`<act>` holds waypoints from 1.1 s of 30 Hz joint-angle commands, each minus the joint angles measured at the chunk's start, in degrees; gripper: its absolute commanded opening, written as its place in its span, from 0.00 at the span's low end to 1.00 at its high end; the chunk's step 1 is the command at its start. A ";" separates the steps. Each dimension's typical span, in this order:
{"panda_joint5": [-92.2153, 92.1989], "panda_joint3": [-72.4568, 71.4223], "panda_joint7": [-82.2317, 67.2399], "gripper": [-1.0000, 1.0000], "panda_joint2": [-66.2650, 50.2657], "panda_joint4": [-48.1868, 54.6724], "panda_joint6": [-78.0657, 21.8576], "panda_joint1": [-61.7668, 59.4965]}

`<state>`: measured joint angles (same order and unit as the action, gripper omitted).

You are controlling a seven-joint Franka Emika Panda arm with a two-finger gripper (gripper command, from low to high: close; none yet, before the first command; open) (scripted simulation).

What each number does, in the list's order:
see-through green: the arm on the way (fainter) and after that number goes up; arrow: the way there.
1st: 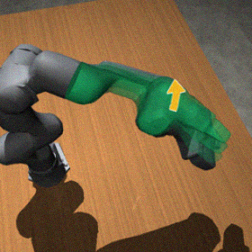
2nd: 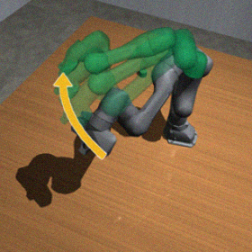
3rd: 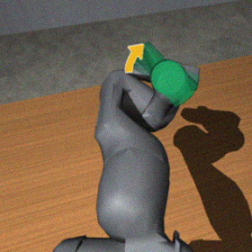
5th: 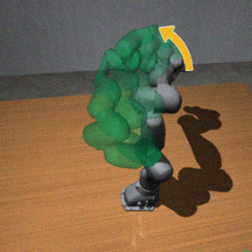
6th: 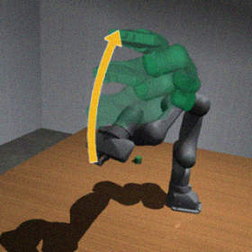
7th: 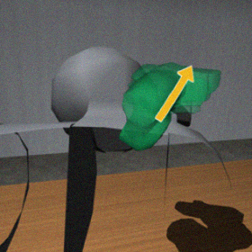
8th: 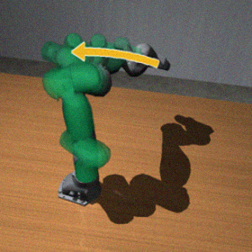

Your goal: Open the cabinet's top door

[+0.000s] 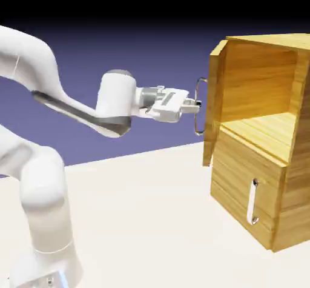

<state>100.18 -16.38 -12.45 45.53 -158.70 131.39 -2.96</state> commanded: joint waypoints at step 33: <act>-40.23 -58.15 3.98 0.00 -39.25 37.72 -76.59 -17.43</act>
<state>59.90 -74.44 -8.45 6.30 -120.97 54.75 -20.29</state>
